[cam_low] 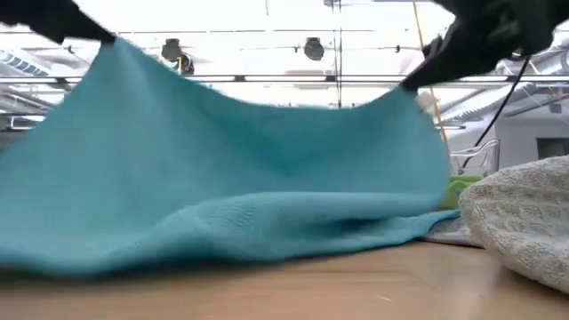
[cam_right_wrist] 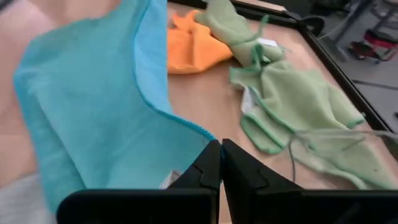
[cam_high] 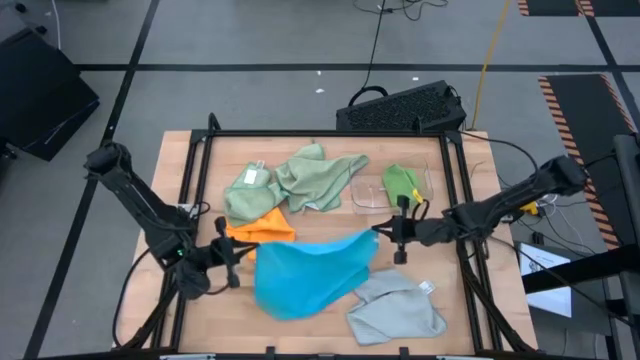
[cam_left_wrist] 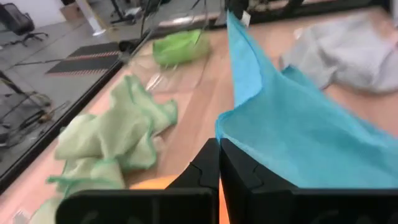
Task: Fold microfiber towels
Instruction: Fold the blue microfiber cloth
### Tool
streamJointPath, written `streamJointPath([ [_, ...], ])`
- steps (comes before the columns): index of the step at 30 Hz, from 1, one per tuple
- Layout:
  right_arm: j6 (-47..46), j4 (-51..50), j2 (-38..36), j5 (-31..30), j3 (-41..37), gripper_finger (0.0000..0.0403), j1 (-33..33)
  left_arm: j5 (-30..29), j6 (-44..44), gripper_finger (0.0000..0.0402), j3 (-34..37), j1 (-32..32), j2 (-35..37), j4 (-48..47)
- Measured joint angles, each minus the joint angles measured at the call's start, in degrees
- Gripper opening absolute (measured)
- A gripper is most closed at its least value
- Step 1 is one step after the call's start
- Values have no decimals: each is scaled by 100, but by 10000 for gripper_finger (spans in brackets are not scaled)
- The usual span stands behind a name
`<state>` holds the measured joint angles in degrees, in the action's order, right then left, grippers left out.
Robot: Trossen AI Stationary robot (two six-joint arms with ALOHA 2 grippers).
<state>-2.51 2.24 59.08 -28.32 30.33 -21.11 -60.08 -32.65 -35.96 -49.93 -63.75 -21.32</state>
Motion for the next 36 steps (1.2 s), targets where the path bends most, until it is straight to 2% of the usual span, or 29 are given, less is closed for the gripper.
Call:
streamJointPath([
  [7,329,600,-1,2,-188,2,473,-256,-6,7,202,151,2,10],
  [11,291,731,-5,19,-188,2,551,-58,73,3,202,129,4,148],
  [14,-128,724,-2,427,-188,2,569,-25,202,7,202,0,7,157],
  [16,-521,742,50,606,-188,2,565,-159,289,6,202,-75,13,145],
  [19,-1079,868,180,544,-188,2,587,-480,472,3,202,-95,97,125],
  [22,-911,1223,346,295,-188,2,669,-905,578,7,200,-85,303,128],
  [25,-584,1672,519,120,-188,2,839,-1002,612,4,200,-88,507,111],
  [28,-438,1930,718,247,-188,2,917,-744,491,5,200,-122,605,98],
  [32,-495,1849,869,751,-188,2,872,57,79,8,200,-226,538,92],
  [36,-579,1772,975,866,-188,2,767,559,-222,4,200,-366,296,103],
])
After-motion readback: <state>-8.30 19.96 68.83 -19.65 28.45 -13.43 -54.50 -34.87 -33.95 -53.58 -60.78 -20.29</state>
